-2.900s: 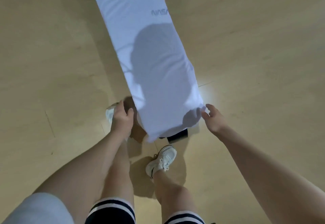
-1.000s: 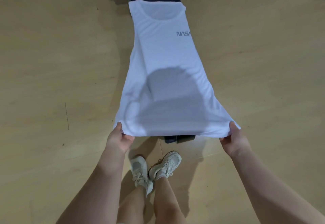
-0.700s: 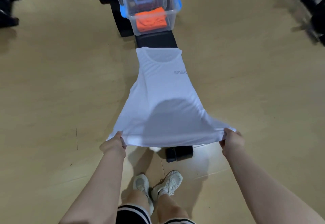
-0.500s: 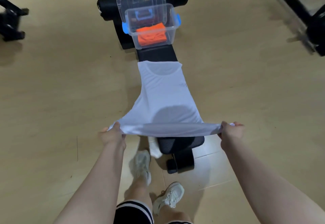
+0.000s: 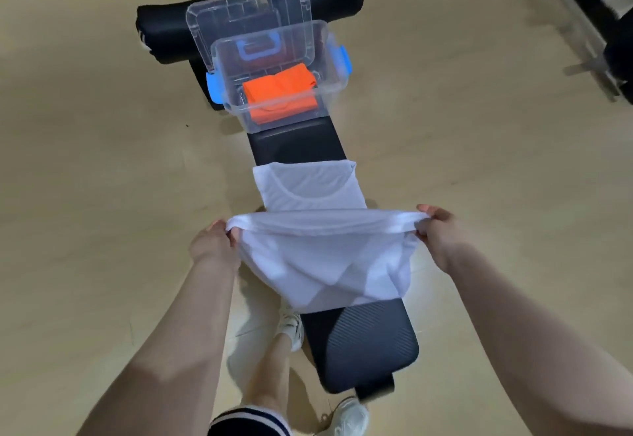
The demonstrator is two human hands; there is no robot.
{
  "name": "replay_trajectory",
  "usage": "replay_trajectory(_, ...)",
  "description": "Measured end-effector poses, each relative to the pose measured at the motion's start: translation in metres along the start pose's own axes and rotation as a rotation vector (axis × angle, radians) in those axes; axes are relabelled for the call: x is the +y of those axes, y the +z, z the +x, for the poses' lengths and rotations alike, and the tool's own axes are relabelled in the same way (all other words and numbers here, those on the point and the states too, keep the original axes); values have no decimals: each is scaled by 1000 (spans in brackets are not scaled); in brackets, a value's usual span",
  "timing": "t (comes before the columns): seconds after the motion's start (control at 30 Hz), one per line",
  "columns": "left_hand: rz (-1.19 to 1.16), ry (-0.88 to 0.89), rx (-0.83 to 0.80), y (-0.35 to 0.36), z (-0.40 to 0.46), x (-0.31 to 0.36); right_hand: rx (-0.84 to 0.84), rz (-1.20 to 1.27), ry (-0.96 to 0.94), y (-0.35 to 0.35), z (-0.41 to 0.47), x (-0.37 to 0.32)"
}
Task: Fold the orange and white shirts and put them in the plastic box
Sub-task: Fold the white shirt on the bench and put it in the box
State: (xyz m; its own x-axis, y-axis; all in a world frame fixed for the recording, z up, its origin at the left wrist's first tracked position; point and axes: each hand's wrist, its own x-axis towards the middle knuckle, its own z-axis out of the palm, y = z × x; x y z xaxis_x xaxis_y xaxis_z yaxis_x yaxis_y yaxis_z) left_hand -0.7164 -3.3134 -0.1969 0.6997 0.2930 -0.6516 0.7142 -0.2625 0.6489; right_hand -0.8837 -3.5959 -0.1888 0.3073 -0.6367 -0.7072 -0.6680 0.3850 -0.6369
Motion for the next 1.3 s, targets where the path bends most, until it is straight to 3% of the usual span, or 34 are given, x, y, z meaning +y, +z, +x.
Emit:
replay_trajectory(0.07, 40, 5, 29, 15, 24, 20, 26, -349, -100, 16, 31, -10)
replay_trajectory(0.13, 19, -73, -54, 39, 55, 27, 59, -600, -195, 31, 62, -11)
replay_trajectory(0.23, -33, -128, -208, 65, 95, 24, 96, -732, -237, 52, 113, -3)
replay_trajectory(0.3, -23, -113, -186, 80, 120, 15, 169, -787, -248, 62, 143, 2)
replay_trajectory(0.5, 322, 319, -412, 111, 148, -7, 111, -997, -224, 85, 198, 20)
replay_trajectory(0.57, 556, 496, -473, 123, 149, -15, 62, -1144, -252, 98, 199, 25)
replay_trajectory(0.67, 866, 625, -401, 132, 146, -30, 113, -1395, -304, 115, 191, 32)
replay_trajectory(0.73, 1007, 692, -296, 132, 144, -34, 232, -1388, -305, 122, 188, 32)
replay_trajectory(0.83, 1149, 933, -180, 133, 147, -40, 286, -1401, -365, 126, 189, 25)
replay_trajectory(0.93, 1152, 1056, -177, 135, 154, -41, 333, -1450, -638, 123, 189, 22)
replay_trajectory(1.0, 1098, 1063, -221, 137, 160, -35, 245, -1375, -879, 119, 190, 21)
replay_trajectory(1.07, 1026, 1063, -244, 139, 165, -25, 13, -1281, -995, 117, 194, 16)
replay_trajectory(1.17, 947, 1018, -276, 143, 171, -9, -100, -983, -760, 120, 200, -4)
replay_trajectory(1.23, 952, 988, -245, 145, 177, 1, -64, -733, -511, 123, 208, -15)
replay_trajectory(1.3, 971, 903, -192, 148, 182, 7, 24, -688, -416, 125, 218, -19)
